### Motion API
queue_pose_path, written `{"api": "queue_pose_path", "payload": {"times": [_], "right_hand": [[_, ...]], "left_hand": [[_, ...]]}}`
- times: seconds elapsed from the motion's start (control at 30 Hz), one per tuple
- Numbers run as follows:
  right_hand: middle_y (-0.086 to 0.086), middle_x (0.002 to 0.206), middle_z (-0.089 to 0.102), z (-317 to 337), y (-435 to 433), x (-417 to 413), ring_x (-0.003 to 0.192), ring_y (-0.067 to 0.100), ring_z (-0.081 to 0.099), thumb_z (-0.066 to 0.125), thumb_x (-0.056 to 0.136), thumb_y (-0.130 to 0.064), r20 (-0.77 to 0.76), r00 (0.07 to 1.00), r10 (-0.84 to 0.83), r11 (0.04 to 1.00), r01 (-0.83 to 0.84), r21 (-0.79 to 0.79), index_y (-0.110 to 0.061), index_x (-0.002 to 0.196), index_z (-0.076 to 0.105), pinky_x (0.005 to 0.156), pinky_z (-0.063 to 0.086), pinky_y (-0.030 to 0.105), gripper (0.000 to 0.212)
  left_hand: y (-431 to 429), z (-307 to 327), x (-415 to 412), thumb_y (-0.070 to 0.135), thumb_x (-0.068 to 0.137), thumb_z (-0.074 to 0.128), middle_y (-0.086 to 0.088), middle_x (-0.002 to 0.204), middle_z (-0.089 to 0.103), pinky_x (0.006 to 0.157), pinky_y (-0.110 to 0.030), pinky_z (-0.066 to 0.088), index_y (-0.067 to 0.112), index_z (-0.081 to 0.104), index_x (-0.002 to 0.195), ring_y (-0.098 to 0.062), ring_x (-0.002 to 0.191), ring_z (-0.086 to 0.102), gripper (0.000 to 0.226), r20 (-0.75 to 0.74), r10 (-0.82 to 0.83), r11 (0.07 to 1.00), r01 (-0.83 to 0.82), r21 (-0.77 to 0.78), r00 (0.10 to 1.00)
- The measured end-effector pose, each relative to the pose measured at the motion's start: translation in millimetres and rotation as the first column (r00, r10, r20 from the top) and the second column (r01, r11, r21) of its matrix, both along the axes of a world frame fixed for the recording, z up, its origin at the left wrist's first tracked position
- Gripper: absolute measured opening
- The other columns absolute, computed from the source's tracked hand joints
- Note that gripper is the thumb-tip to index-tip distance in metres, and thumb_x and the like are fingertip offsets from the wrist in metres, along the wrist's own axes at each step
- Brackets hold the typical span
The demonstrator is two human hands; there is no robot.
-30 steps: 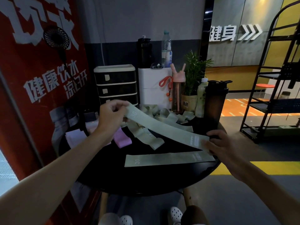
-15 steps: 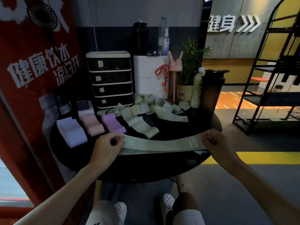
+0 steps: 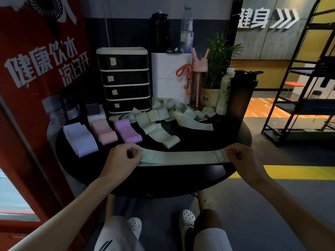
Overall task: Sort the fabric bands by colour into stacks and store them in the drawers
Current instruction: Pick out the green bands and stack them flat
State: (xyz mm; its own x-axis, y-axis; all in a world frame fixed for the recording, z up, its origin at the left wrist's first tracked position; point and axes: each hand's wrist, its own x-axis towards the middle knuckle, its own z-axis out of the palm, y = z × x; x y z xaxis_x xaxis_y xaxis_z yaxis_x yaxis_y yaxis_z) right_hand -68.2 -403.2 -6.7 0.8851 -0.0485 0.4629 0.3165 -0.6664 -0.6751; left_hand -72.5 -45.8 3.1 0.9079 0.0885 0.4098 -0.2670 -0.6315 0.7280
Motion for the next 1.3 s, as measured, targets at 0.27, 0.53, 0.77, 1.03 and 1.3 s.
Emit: {"api": "queue_pose_path", "payload": {"times": [0.27,0.53,0.77,1.03,1.3], "right_hand": [[0.001,0.086,0.053,-7.0,-3.4,2.8,0.078,0.018,0.051,0.06,0.092,-0.007,0.039,0.996,-0.074,0.97,0.081,-0.228,-0.018,0.081,0.066,0.062,0.039,0.026,0.016],[-0.01,0.104,0.058,22.5,46.5,0.7,0.107,0.016,0.044,0.057,0.092,-0.027,-0.063,0.995,-0.072,0.86,0.03,-0.51,-0.03,0.097,0.067,0.09,0.028,0.036,0.011],[-0.012,0.091,0.057,38.5,88.9,19.5,0.092,0.012,0.052,0.056,0.091,-0.023,-0.047,0.998,0.036,0.923,-0.051,-0.382,-0.027,0.095,0.067,0.088,0.04,0.037,0.013],[-0.014,0.087,0.057,7.4,100.8,32.3,0.084,0.009,0.056,0.059,0.09,-0.025,-0.131,0.984,0.118,0.963,-0.146,-0.226,-0.026,0.088,0.068,0.086,0.048,0.04,0.009],[-0.012,0.089,0.059,2.5,100.6,35.5,0.085,0.009,0.057,0.056,0.092,-0.03,-0.133,0.984,0.121,0.968,-0.146,-0.204,-0.026,0.089,0.069,0.087,0.048,0.039,0.014]], "left_hand": [[-0.3,1.2,-0.8,0.006,0.08,0.071,0.003,0.082,0.06,0.065,-0.005,0.04,0.017,0.072,0.074,-0.005,0.078,0.057,0.012,0.003,-0.021,0.994,0.02,0.111,1.0],[-3.4,3.7,8.4,0.009,0.08,0.069,0.007,0.084,0.057,0.077,-0.026,0.046,0.02,0.071,0.076,-0.01,0.081,0.056,0.012,0.074,-0.036,0.975,0.018,0.221,0.997],[-14.8,50.9,56.0,0.018,0.087,0.065,0.005,0.083,0.067,0.077,-0.038,0.054,0.019,0.071,0.086,-0.016,0.079,0.062,0.007,0.034,-0.105,0.931,0.087,0.355,0.994],[-19.5,47.7,116.4,0.024,0.09,0.063,0.006,0.119,0.061,0.11,-0.042,0.025,0.032,0.062,0.122,-0.02,0.12,0.05,0.032,-0.209,-0.04,0.694,0.178,0.698,0.977],[-14.8,41.7,133.3,0.031,0.091,0.065,0.012,0.103,0.07,0.081,-0.032,0.014,0.03,0.069,0.106,-0.012,0.102,0.056,0.016,-0.167,-0.096,0.647,0.189,0.738,0.981]]}}
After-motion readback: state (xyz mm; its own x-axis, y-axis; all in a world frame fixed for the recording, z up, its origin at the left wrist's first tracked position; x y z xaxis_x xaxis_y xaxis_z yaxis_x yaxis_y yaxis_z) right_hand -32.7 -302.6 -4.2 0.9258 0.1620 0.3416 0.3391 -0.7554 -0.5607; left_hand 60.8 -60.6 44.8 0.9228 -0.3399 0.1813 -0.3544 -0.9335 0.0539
